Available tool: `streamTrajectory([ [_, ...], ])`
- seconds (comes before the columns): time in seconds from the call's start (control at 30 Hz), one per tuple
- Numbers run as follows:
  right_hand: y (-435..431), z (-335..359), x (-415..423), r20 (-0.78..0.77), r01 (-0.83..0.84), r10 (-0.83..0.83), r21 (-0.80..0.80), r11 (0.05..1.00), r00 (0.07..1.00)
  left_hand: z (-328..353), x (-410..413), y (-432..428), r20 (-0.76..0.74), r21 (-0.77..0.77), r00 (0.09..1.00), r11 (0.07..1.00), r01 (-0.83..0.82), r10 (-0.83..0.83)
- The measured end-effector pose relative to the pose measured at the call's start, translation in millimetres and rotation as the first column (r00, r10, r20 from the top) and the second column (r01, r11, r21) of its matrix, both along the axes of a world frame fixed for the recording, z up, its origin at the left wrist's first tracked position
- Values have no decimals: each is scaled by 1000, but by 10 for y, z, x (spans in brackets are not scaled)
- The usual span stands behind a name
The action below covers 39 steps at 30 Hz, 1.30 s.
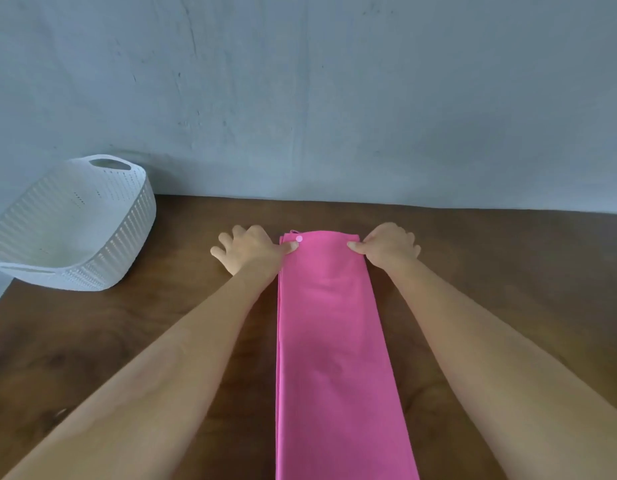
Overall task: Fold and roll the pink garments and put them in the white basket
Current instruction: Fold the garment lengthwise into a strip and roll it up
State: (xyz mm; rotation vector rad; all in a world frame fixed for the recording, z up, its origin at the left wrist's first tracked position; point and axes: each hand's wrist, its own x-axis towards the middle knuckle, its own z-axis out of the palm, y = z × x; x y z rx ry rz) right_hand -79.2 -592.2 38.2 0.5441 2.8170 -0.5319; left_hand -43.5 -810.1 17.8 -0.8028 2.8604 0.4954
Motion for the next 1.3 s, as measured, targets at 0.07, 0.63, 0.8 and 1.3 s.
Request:
streamTrajectory([
  [0.07,-20,-23,-180,-2,17,-17,4,1000,1000,-34,-172,-23,-31,-13,1000,1000,0,-1],
  [0.63,-128,-160,-445,-191,71,-66,23,997,979,-198,-658,-94,-265,43,954,990,-134,140],
  [0.8,-72,-212,158,-259,14,-44,-117,993,965,-220,-606,-81,-312,-3,946,996,-91,85],
  [1.3,221,-183,2253,-185,-207,186,-99,973,965,-158,127,-74,-546,153,765,857,492,-341],
])
